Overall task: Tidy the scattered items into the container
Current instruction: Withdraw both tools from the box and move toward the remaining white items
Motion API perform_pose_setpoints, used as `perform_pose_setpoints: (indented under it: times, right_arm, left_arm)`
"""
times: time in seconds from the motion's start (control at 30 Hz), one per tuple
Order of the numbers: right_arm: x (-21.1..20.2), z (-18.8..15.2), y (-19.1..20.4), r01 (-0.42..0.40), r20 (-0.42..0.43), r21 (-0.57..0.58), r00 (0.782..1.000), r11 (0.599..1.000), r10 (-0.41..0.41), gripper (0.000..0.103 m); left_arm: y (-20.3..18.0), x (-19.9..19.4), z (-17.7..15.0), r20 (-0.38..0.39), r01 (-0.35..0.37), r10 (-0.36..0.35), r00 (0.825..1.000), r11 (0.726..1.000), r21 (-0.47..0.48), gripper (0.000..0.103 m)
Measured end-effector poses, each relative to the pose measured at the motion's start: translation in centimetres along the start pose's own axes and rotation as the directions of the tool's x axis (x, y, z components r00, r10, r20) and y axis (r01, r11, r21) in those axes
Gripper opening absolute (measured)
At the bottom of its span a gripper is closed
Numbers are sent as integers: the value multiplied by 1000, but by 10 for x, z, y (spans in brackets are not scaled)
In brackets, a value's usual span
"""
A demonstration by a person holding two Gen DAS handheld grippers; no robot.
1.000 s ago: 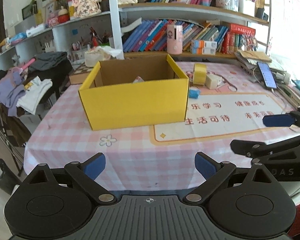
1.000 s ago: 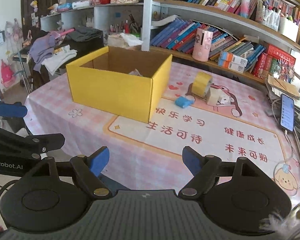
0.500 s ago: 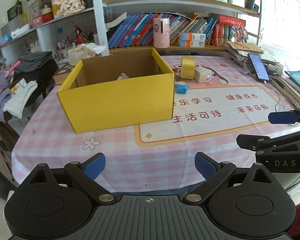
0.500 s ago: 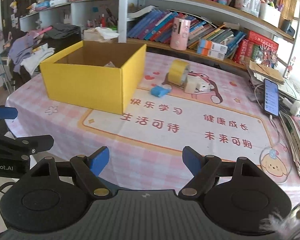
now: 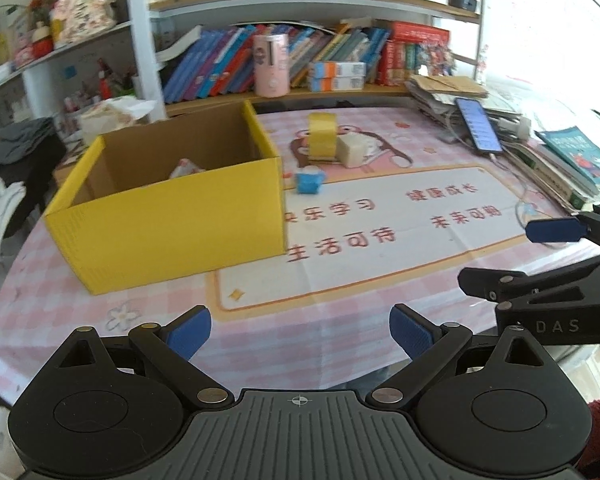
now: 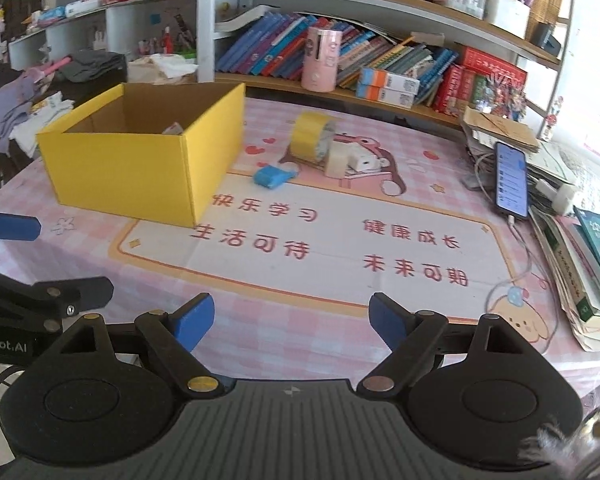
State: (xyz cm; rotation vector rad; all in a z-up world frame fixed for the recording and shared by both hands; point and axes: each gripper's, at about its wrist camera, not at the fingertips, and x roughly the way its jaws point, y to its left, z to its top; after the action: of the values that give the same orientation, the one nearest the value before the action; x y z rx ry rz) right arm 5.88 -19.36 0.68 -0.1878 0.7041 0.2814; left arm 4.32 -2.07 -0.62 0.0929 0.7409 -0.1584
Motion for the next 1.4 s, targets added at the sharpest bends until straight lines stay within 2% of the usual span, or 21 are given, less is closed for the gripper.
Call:
perform_pose_setpoints:
  times: [0.33, 0.7, 0.83, 1.1, 1.4]
  right_arm:
    - [12, 4, -29, 32, -13, 26, 999, 999, -32, 84]
    - [47, 21, -71, -2, -35, 10, 999, 1000, 3, 84]
    - [70, 30, -94, -28, -59, 7, 998, 1000, 28, 84]
    - [115, 59, -151, -94, -82, -11, 992, 996, 93, 84]
    - [159, 87, -204, -169, -86, -3, 982, 986, 168, 84]
  left_arm:
    - [-22, 20, 17, 8, 40, -40, 999, 999, 24, 98]
    - [-50, 56, 45, -3, 78, -78, 997, 997, 25, 98]
    - [-65, 78, 59, -17, 58, -57, 998, 998, 28, 98]
    - [-92, 120, 97, -47, 0, -1, 999, 1000, -24, 98]
    - [-111, 158, 128, -86, -115, 108, 990, 990, -80, 98]
